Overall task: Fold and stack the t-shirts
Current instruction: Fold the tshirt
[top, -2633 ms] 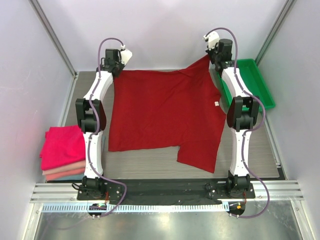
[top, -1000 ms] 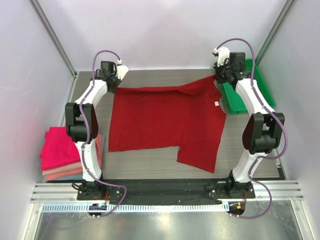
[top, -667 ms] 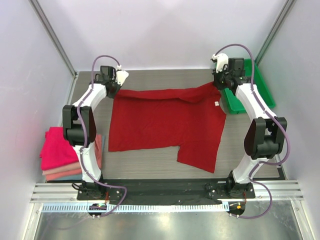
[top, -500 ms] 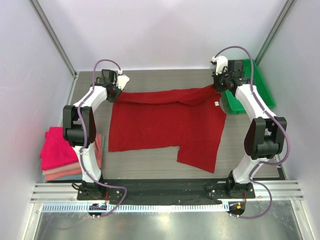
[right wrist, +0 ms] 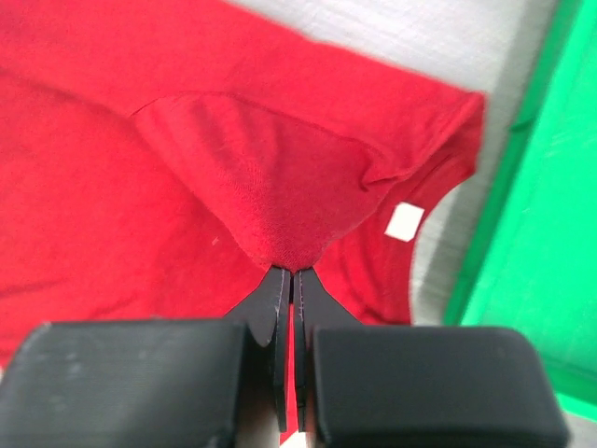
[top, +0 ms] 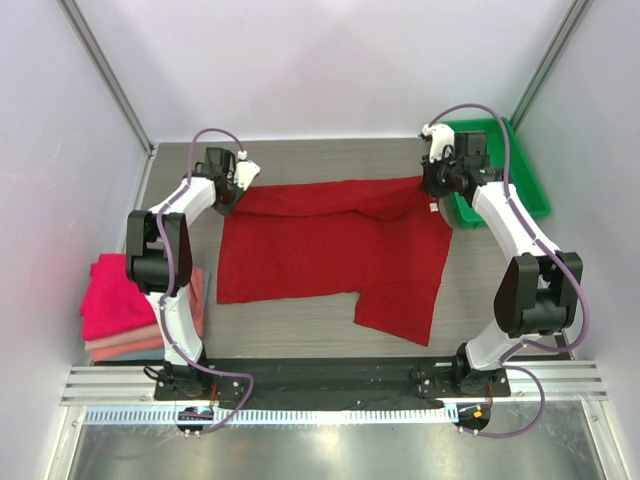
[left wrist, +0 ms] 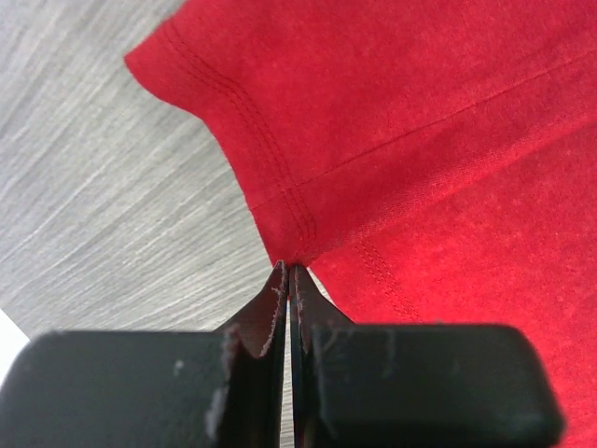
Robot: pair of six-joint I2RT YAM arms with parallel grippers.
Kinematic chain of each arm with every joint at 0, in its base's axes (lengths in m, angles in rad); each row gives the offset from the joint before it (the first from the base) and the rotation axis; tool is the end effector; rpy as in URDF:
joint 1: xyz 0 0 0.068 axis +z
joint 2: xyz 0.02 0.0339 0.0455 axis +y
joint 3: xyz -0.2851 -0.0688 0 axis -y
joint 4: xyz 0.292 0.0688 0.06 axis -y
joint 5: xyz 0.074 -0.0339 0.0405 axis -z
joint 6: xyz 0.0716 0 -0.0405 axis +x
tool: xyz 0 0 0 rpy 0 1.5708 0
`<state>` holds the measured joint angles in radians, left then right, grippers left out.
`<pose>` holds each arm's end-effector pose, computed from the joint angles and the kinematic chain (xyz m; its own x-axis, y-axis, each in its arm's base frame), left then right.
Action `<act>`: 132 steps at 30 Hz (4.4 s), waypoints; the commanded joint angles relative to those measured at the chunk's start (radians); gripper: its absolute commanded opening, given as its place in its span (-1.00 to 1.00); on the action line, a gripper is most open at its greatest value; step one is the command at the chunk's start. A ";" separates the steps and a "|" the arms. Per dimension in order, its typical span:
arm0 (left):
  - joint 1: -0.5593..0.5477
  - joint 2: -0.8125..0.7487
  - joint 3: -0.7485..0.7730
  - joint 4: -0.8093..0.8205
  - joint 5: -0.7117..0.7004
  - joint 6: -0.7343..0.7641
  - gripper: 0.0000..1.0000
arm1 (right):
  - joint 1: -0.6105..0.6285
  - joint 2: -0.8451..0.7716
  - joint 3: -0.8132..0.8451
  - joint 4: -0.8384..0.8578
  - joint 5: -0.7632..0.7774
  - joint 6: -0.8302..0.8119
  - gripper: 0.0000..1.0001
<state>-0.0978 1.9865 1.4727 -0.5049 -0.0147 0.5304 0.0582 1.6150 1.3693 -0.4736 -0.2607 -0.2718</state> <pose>0.4930 -0.0473 0.1591 -0.6854 0.5755 -0.4461 0.5063 0.8170 0.2761 0.4363 0.0439 0.2912 -0.5665 -0.2928 -0.7702 -0.4172 0.9080 -0.0384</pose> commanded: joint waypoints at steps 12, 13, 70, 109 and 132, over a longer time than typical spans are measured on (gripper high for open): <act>-0.016 -0.123 -0.031 -0.104 0.099 -0.029 -0.59 | 0.005 -0.121 -0.099 -0.082 0.009 -0.018 -0.69; -0.016 -0.136 -0.026 -0.103 0.099 -0.038 -0.47 | 0.002 -0.122 -0.095 -0.083 0.024 -0.026 -0.52; 0.087 0.368 0.690 -0.216 0.047 -0.279 -0.02 | -0.084 0.809 0.800 -0.119 0.190 0.002 -0.21; 0.093 0.457 0.724 -0.274 0.150 -0.333 -0.06 | -0.060 0.773 0.763 -0.108 0.248 -0.067 -0.18; 0.125 0.497 0.715 -0.270 0.133 -0.311 -0.99 | -0.058 0.893 0.781 -0.089 0.276 -0.009 -0.18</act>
<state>-0.0078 2.4546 2.1590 -0.7776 0.1432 0.1940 0.0044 2.4645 2.1300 -0.5705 0.0299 -0.3134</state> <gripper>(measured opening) 0.012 0.426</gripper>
